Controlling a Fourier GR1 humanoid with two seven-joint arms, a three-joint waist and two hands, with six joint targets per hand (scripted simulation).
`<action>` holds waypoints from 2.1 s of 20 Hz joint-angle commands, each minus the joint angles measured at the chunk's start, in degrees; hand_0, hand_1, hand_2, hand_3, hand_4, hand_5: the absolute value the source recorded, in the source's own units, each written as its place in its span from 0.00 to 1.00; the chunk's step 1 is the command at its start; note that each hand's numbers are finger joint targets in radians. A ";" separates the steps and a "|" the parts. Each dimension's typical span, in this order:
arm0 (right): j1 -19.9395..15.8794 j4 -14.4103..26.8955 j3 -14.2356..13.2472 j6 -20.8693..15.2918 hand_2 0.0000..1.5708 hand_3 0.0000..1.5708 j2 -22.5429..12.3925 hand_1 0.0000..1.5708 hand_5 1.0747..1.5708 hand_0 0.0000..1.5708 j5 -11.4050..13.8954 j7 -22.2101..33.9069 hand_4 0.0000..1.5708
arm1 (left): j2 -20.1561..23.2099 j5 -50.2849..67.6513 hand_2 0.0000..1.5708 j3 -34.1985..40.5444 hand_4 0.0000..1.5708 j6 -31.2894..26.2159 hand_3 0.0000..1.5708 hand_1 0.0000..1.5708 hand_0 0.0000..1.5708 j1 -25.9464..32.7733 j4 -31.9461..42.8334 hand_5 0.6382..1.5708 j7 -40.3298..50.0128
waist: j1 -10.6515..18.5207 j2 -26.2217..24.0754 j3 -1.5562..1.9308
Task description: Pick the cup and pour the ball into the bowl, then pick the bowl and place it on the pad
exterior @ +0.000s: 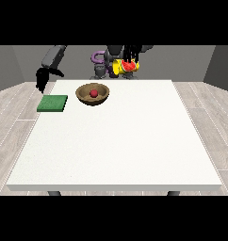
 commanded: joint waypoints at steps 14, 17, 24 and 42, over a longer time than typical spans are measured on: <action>-2.46 -8.62 3.95 -3.47 0.00 0.00 9.79 0.00 0.99 0.00 -0.38 1.60 0.27 | -4.94 51.39 0.00 29.17 0.25 3.17 0.00 0.00 0.00 12.54 -0.86 0.98 -28.38 | -4.99 12.43 -0.06; -2.97 -11.10 7.68 -7.70 0.00 0.00 13.98 0.00 0.96 0.00 2.41 3.32 0.19 | -4.99 53.87 0.00 29.93 0.00 2.73 0.00 0.00 0.00 14.11 3.39 0.94 -32.14 | -7.42 11.04 0.10; 1.29 -12.16 11.05 -8.87 0.00 0.00 16.98 0.00 0.95 0.00 4.03 5.01 0.00 | -2.79 55.43 0.00 32.84 0.00 0.10 0.00 0.00 0.00 12.64 8.43 0.96 -32.68 | -10.54 5.79 0.19; 1.23 -5.21 5.59 -9.37 0.00 0.00 18.68 0.00 0.92 0.00 -0.28 -2.12 0.15 | -2.46 55.64 0.00 26.91 0.00 -4.56 0.00 0.00 0.00 8.93 -1.60 0.99 -26.38 | 0.30 11.72 0.22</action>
